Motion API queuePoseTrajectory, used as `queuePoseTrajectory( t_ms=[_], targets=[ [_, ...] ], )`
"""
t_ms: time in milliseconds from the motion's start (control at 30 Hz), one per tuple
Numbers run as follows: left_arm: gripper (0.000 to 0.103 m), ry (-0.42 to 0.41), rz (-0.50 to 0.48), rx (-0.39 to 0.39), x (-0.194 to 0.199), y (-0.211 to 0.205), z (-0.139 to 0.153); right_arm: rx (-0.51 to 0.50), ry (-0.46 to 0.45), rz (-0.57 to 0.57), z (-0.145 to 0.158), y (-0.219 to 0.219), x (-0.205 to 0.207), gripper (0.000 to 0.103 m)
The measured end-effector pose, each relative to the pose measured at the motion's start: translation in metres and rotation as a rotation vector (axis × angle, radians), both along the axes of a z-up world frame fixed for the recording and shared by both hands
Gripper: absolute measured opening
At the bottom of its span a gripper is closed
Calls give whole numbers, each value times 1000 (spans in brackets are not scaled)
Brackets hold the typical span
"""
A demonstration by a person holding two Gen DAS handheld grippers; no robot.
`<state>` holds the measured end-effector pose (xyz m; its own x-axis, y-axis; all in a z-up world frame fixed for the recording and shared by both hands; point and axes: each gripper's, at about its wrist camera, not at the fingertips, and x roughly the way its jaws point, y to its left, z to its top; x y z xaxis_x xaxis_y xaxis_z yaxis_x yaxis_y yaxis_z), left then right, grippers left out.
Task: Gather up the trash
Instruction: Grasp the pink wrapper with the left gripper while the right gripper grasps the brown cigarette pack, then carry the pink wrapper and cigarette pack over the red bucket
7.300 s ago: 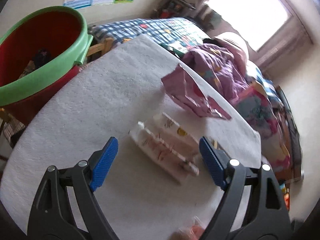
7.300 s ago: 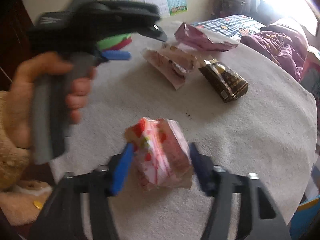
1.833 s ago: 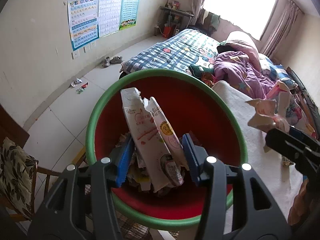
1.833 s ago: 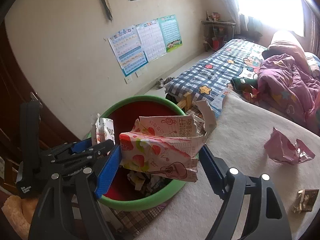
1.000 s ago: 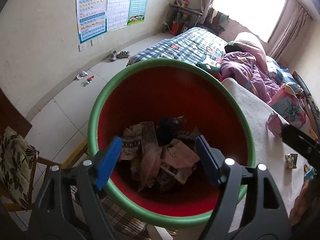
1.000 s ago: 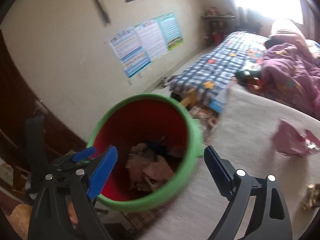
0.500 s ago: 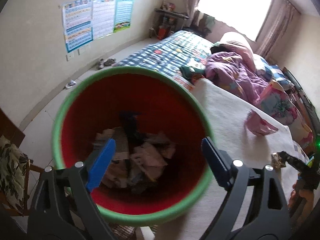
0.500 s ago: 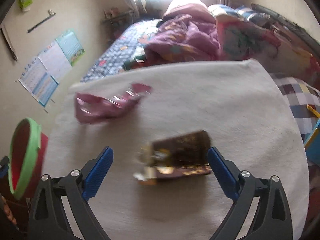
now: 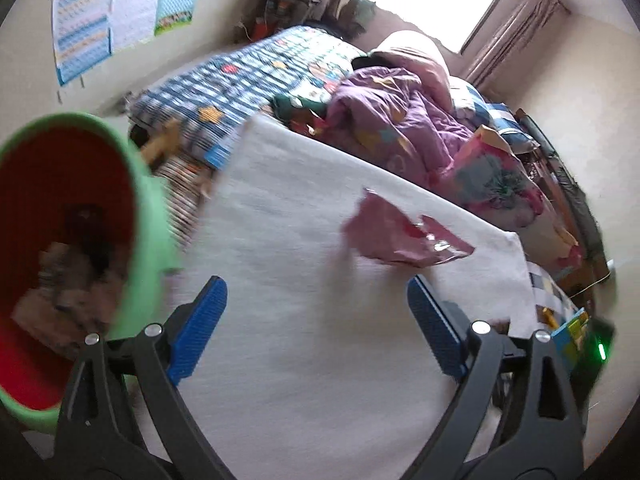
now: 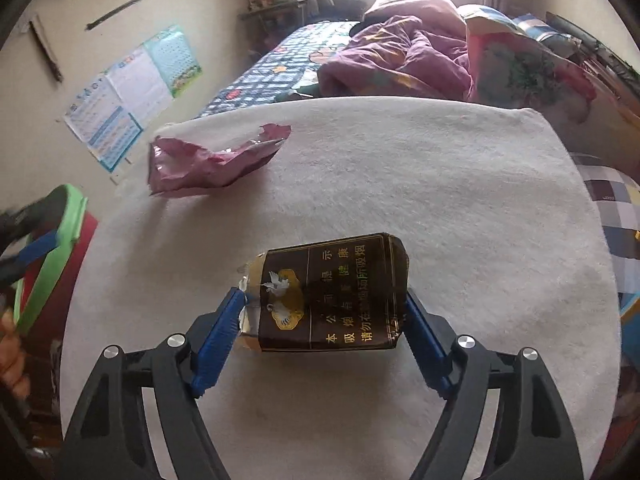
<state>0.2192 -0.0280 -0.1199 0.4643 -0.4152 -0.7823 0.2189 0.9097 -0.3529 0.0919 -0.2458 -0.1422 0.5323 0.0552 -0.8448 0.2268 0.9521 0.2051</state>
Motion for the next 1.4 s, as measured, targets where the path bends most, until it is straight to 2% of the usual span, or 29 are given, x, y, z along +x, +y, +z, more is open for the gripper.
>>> queuePoseTrajectory(
  t_ms=[100,200,367,433,500,600,700,900,1033,1133,1267,1333,1400],
  targets=[
    [89,73,48,-61,15,-28,-13,18,-13,6,6,-10,-20,75],
    [89,98,99,-91,26,-51,-22,37,-26,1,11,-17,-44,75],
    [88,17,149,25,37,-84,-25,46,-39,-7,20,-24,-74,75],
    [75,9,141,76,40,-93,-28,42,-41,-12,23,-29,-81,75],
    [52,21,121,84,41,-96,-30,42,-46,-18,26,-34,-86,75],
    [41,27,105,70,38,-92,-26,45,-62,-26,32,-37,-93,75],
    [36,22,94,45,26,-82,-17,60,-79,-21,37,-39,-95,75],
    [35,35,5,11,-14,-55,0,76,-101,39,43,-28,-91,76],
    [35,41,-87,58,-46,-41,5,77,-102,71,43,-23,-91,76],
    [35,79,-140,77,-70,-31,0,86,-89,70,37,-25,-93,76],
    [36,132,-124,74,-84,-25,-17,108,-73,56,31,-29,-97,76],
    [39,146,-91,57,-89,-21,-23,113,-69,57,29,-29,-97,76],
    [47,141,-64,49,-93,-21,-24,112,-66,61,28,-28,-97,76]
  ],
)
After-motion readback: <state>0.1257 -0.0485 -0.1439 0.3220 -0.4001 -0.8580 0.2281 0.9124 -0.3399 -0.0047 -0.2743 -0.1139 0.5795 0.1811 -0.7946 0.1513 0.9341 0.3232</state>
